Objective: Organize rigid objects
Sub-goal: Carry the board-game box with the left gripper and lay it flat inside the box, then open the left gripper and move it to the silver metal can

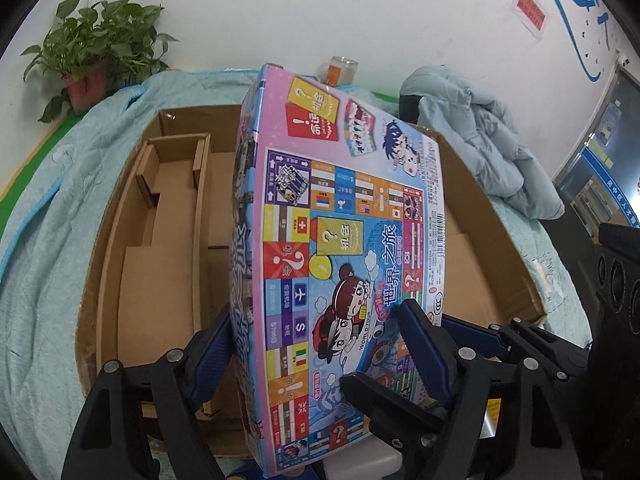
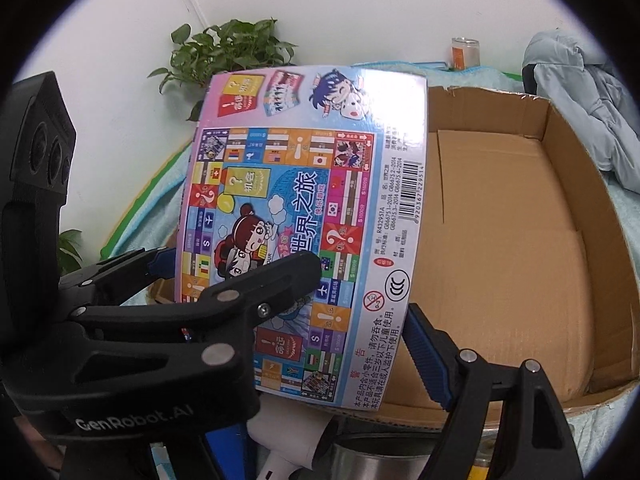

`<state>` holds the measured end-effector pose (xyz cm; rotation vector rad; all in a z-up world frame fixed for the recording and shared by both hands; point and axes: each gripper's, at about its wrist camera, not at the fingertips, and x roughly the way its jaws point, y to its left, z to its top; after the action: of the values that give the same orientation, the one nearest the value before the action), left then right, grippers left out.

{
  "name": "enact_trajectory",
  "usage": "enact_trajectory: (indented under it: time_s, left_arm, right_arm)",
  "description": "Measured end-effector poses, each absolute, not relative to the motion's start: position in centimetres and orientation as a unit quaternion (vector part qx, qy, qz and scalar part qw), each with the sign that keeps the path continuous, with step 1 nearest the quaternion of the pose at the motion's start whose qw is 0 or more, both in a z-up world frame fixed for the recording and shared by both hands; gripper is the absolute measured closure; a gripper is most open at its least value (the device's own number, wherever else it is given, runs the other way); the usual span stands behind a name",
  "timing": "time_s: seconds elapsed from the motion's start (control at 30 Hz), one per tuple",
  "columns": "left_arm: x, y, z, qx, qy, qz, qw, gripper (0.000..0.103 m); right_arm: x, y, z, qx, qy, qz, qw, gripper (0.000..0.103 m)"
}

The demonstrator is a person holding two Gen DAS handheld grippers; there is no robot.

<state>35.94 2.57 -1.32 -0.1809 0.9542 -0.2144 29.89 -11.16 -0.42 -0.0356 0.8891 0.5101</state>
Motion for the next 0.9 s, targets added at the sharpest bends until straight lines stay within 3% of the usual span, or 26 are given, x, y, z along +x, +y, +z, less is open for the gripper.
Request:
enact_trajectory:
  time_s: [0.1, 0.13, 0.17, 0.33, 0.47, 0.63, 0.67, 0.7, 0.77, 0.8, 0.9]
  left_arm:
    - [36.2, 2.6, -2.3, -0.079, 0.462, -0.091, 0.879, 0.038]
    - [36.2, 2.5, -2.5, -0.074, 0.463, -0.088, 0.879, 0.046]
    - [36.2, 2.5, -2.9, -0.068, 0.468, -0.08, 0.878, 0.046]
    - [36.4, 2.4, -4.0, -0.076, 0.486, -0.106, 0.864, 0.056]
    - [35.6, 4.1, -2.7, -0.085, 0.467, -0.081, 0.876, 0.056]
    - [34.1, 6.6, -0.7, -0.078, 0.444, -0.045, 0.892, 0.034]
    - [33.9, 7.0, -0.6, -0.079, 0.444, -0.04, 0.892, 0.034]
    - [33.8, 7.4, -0.6, -0.08, 0.447, -0.037, 0.89, 0.034]
    - [33.5, 7.8, -1.0, -0.085, 0.452, -0.034, 0.887, 0.034]
    - [33.3, 8.1, -1.2, -0.089, 0.454, -0.031, 0.886, 0.034]
    - [32.6, 8.3, -1.5, -0.094, 0.453, -0.026, 0.886, 0.034]
  right_arm:
    - [30.3, -11.0, -1.2, -0.015, 0.444, 0.239, 0.863, 0.024]
    - [30.6, -11.0, -1.4, -0.016, 0.45, 0.238, 0.861, 0.034]
    - [30.8, -10.9, -1.7, -0.017, 0.459, 0.24, 0.856, 0.041]
    - [31.7, -9.2, -3.3, -0.027, 0.5, 0.257, 0.827, 0.045]
    - [31.8, -9.5, -2.6, -0.004, 0.51, 0.272, 0.816, 0.045]
    - [34.5, -13.6, -1.4, 0.01, 0.497, 0.196, 0.845, 0.045]
    - [35.4, -14.0, -1.5, 0.013, 0.508, 0.187, 0.841, 0.045]
    - [36.1, -14.2, -1.9, 0.012, 0.519, 0.186, 0.834, 0.047]
    - [36.8, -13.4, -2.7, -0.004, 0.541, 0.193, 0.819, 0.066]
    - [36.8, -12.5, -3.4, -0.018, 0.556, 0.203, 0.806, 0.07]
    - [36.3, -10.8, -3.8, -0.024, 0.563, 0.237, 0.792, 0.069]
